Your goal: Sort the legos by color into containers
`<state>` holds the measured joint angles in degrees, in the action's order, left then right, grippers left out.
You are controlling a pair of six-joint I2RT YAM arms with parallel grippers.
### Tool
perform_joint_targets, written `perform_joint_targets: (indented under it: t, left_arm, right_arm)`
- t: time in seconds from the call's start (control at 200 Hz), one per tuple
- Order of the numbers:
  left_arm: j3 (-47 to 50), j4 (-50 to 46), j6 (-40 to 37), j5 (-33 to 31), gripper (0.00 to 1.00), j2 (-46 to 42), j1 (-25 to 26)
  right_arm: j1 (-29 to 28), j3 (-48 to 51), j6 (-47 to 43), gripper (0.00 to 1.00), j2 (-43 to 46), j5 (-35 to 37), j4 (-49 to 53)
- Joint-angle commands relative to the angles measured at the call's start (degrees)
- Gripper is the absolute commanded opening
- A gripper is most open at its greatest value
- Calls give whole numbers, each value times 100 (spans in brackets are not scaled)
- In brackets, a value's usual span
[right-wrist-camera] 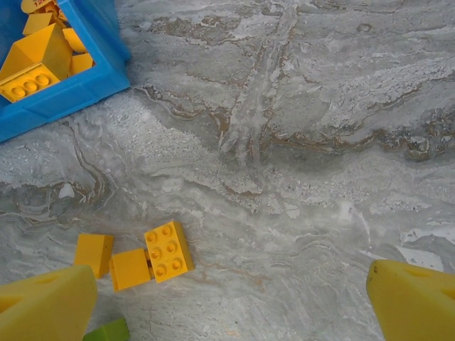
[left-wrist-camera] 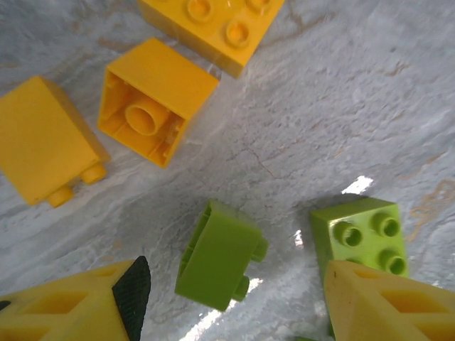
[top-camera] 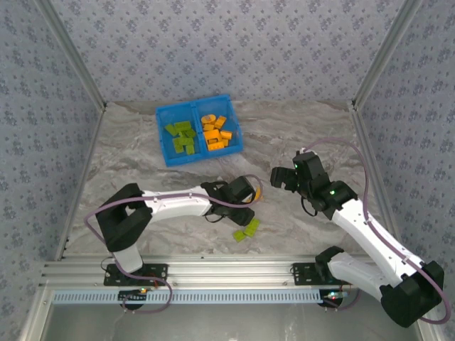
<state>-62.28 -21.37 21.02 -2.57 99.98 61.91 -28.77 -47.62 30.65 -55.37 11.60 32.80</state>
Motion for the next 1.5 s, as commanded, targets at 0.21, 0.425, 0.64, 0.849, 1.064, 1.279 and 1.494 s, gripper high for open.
perform_joint_targets:
  t: [0.21,0.425,0.64,0.849,1.064,1.279,1.494]
  left_arm:
    - [-21,315,-338,-77,39,487,32]
    - [153,474,-239,-42,23,141,32]
    - [-118,-102,-308,-763,16,-838,5]
    - [-835,-830,-642,-1692,15,-1385,-939]
    - [-1393,-810,-475,-1696,12,-1077,-2538]
    - [-2858,-1147,-446,-1524,11,366,-3640]
    - [-4316,-1660,-44,-1495,10,1885,-4111]
  right_arm:
    - [81,-90,37,100,75,9,106]
    - [85,-81,46,100,77,-6,104]
    - [83,-69,54,100,77,-34,96]
    - [97,-60,71,100,73,-104,-14]
    - [94,10,-53,100,185,-450,-99]
    - [-15,298,-607,100,511,-1947,-852]
    - [-681,245,-1291,100,617,-2214,-936]
